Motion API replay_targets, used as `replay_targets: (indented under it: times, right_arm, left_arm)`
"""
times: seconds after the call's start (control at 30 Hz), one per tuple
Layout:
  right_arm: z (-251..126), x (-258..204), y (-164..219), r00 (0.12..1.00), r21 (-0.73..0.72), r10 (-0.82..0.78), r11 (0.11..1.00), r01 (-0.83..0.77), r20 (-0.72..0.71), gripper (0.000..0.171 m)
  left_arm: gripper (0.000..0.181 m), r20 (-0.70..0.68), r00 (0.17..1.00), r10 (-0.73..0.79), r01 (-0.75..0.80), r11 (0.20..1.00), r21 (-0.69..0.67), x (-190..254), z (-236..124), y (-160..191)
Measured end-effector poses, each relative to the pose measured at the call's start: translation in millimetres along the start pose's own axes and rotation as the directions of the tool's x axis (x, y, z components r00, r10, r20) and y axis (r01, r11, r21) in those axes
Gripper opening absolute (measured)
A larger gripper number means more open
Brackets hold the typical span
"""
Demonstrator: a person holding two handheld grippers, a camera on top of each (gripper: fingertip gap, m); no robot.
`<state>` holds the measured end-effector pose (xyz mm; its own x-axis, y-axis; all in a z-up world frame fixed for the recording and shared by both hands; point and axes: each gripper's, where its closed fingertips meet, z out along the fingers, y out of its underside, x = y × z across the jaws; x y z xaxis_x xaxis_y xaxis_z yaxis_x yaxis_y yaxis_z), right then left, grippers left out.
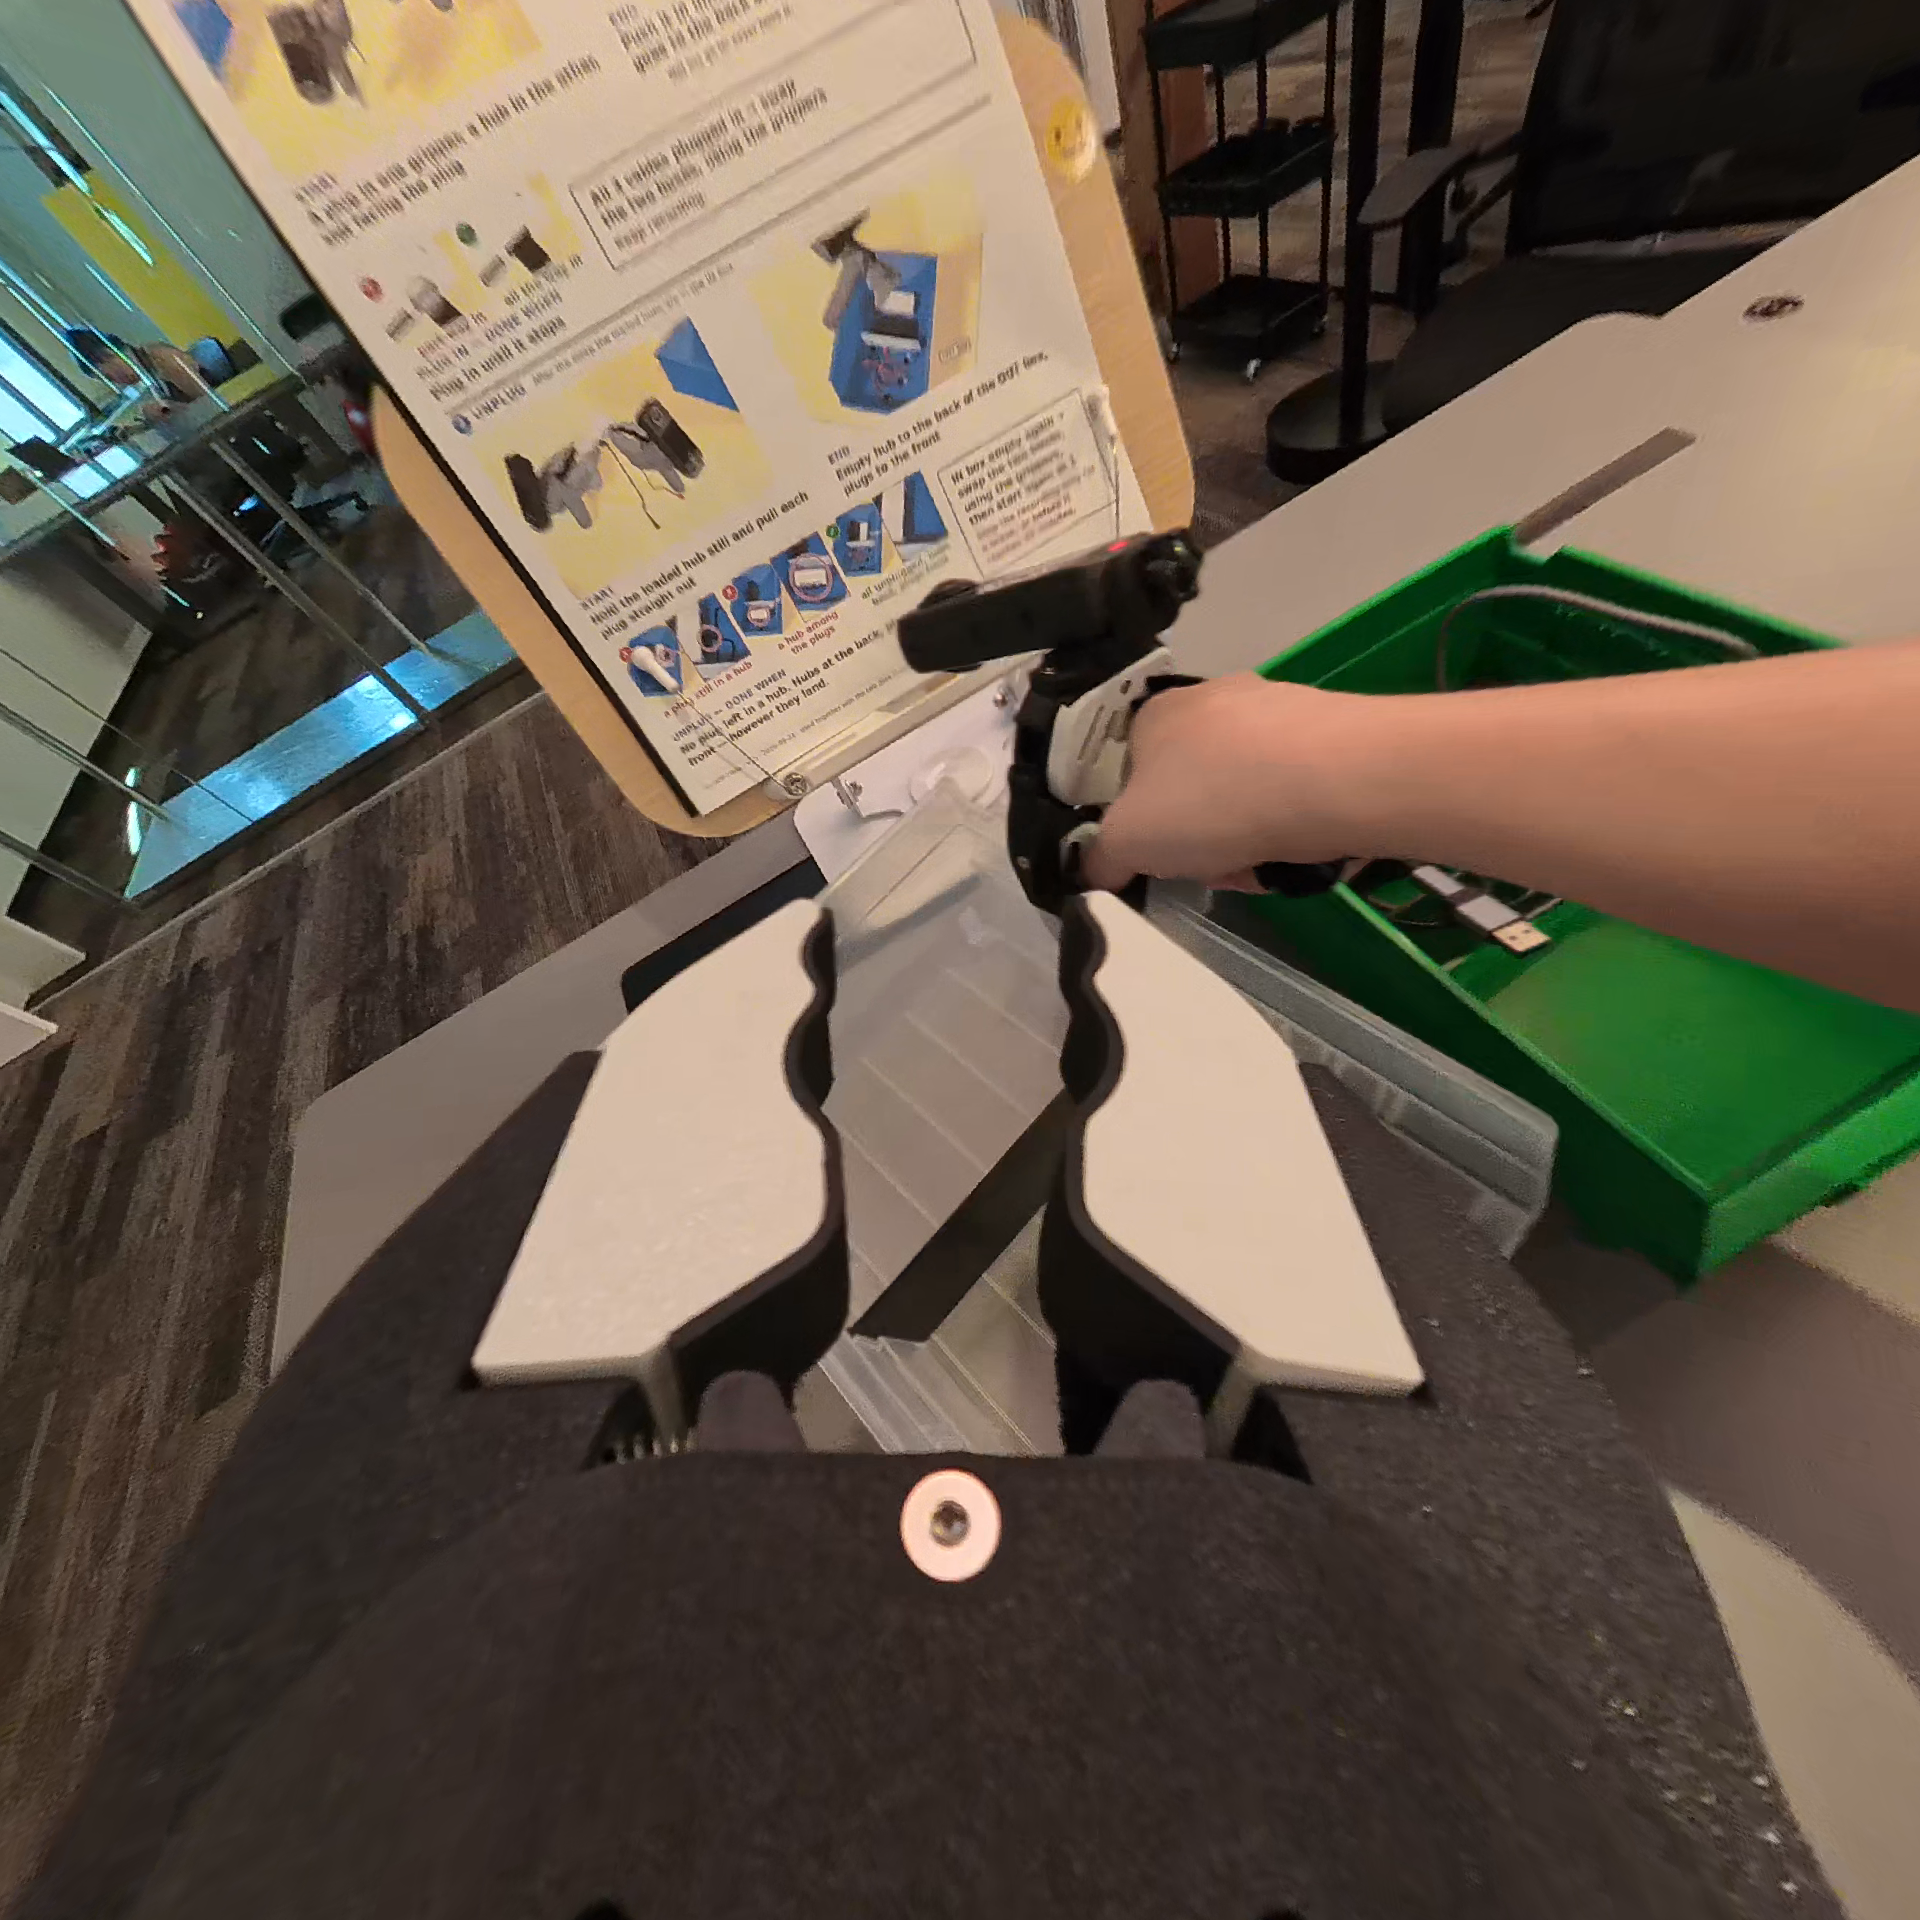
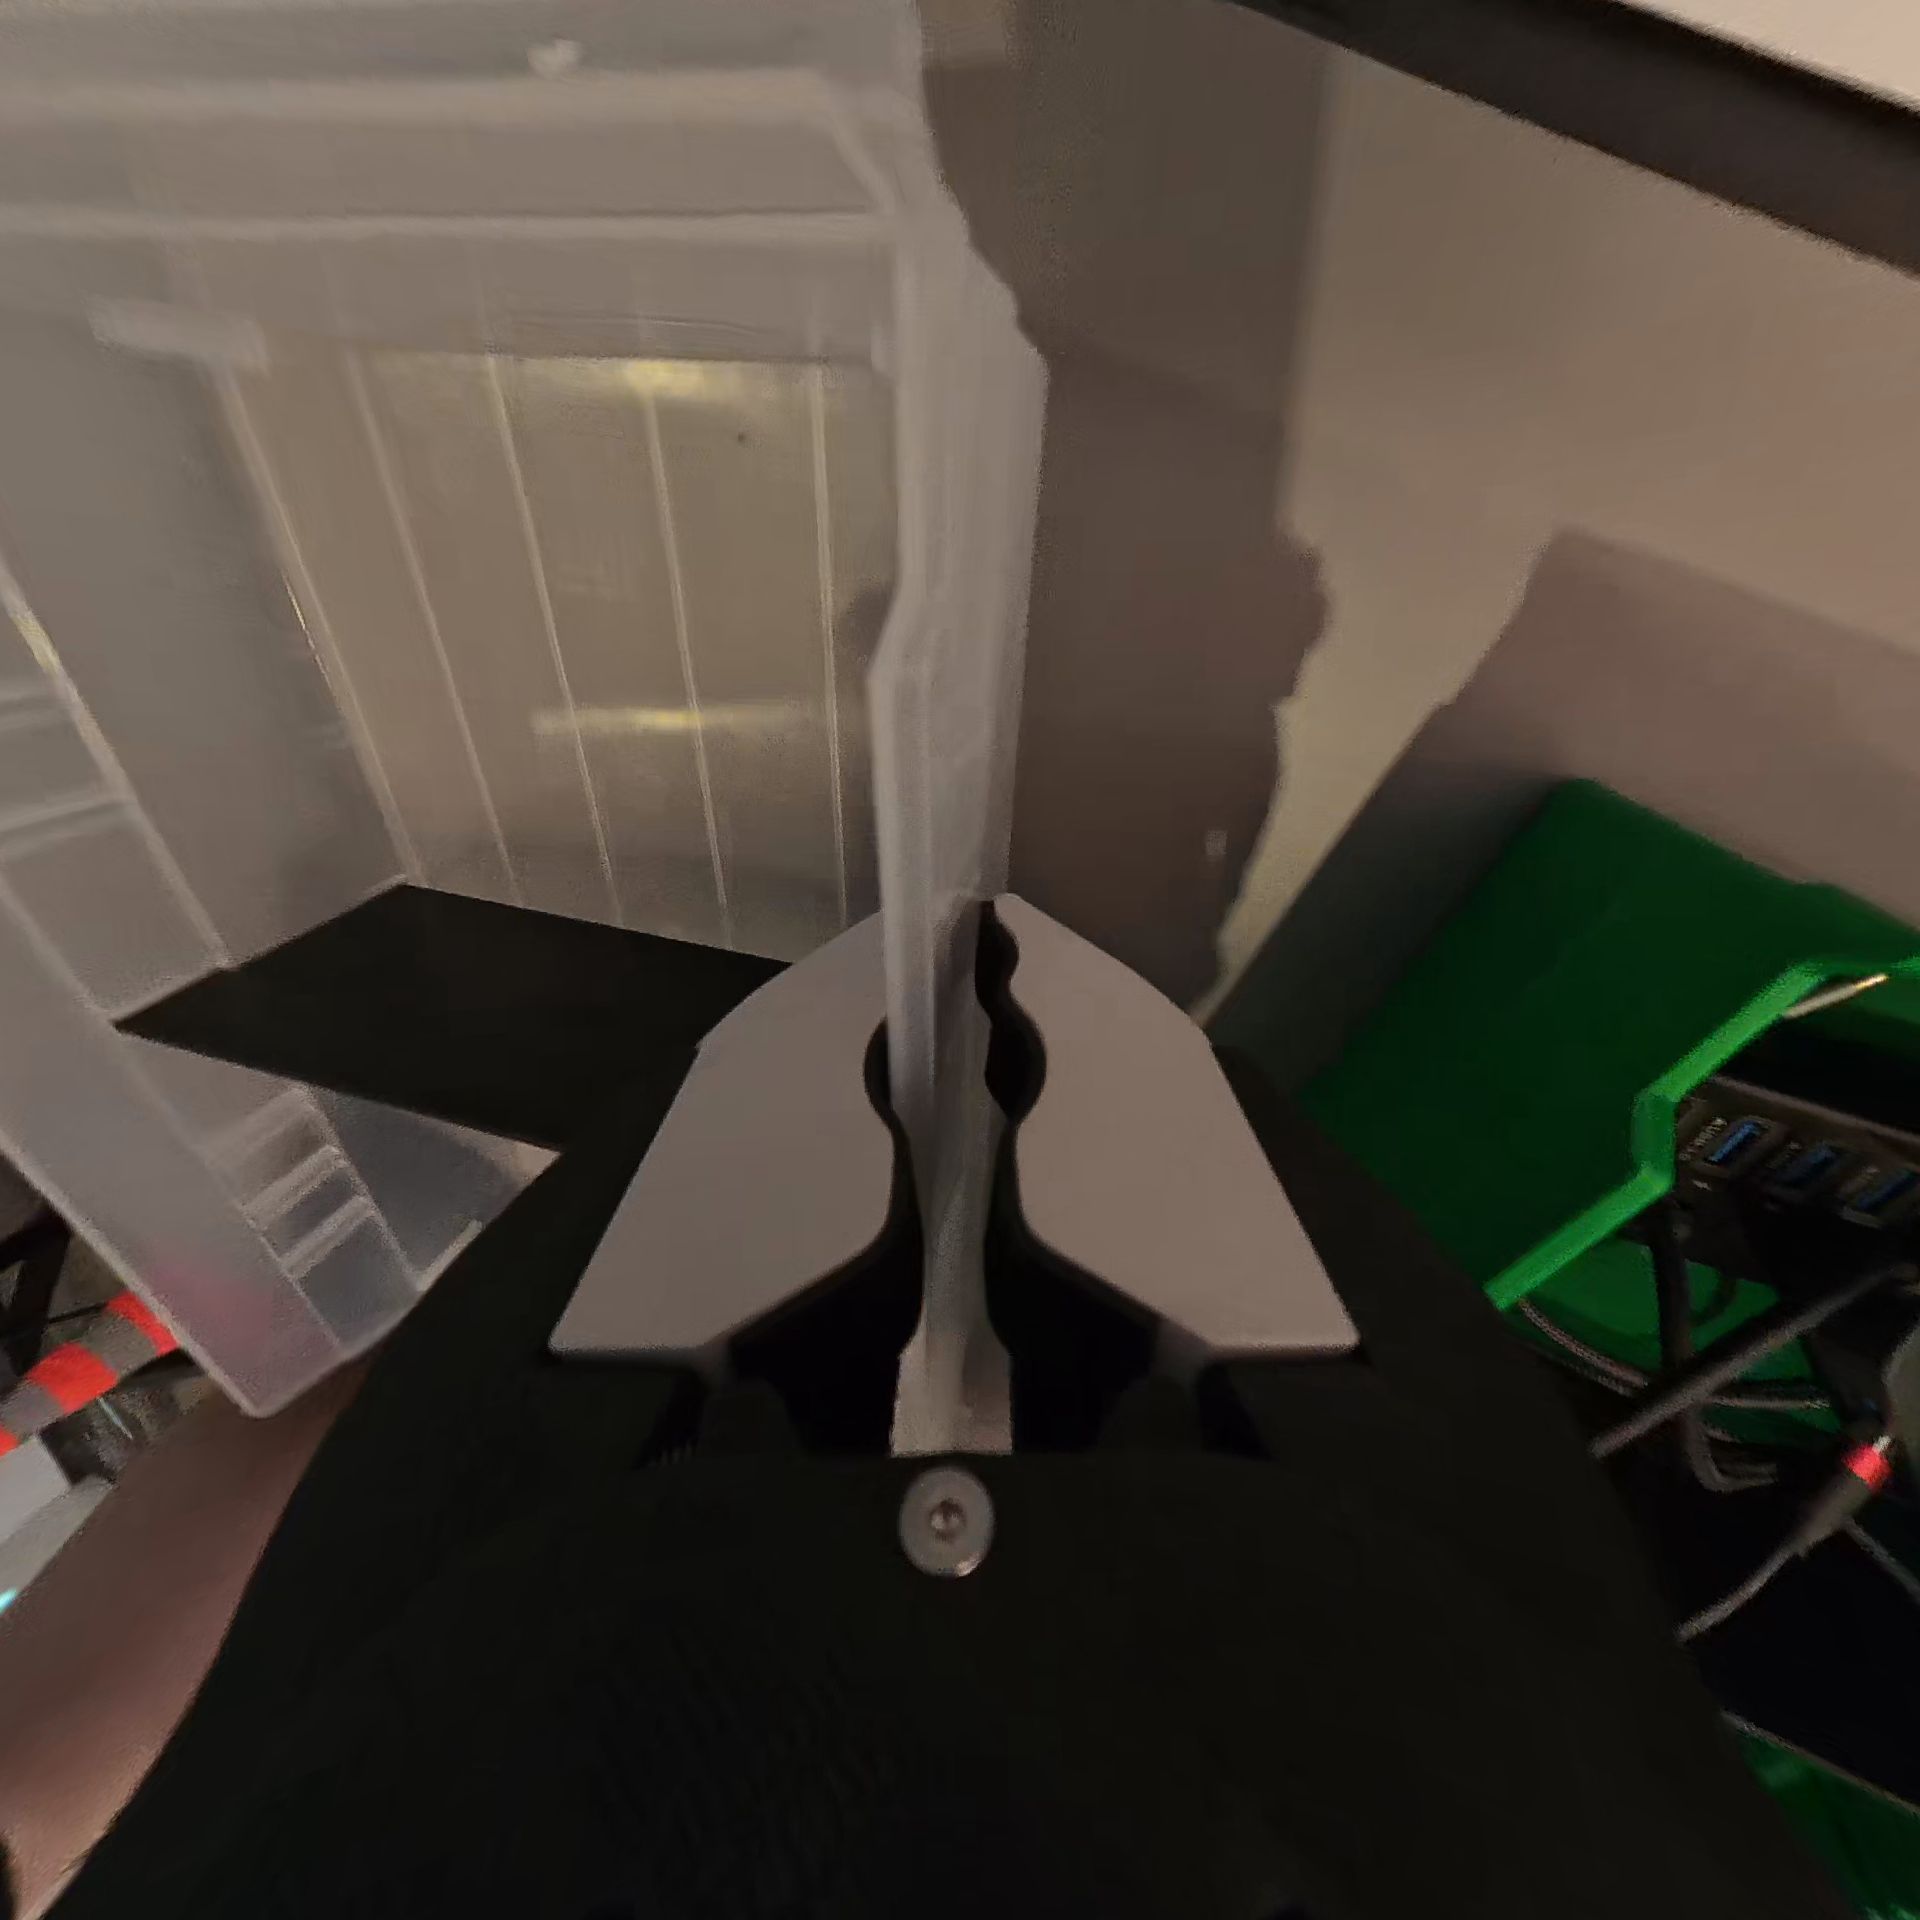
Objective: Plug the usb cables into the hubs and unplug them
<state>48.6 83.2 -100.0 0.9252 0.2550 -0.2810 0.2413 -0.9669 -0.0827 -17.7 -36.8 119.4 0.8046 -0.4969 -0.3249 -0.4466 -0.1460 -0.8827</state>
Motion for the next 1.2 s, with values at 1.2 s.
replay_targets:
  times: [1.2]
  right_arm:
    - [-246.9,434.7,352.1,0.679,0.215,0.666,0.744,-0.633,-0.309,0.008]
  left_arm:
    - [0.066,-0.564,0.667,-0.488,-0.089,0.699,-0.71,217.1,93.8,129.5]
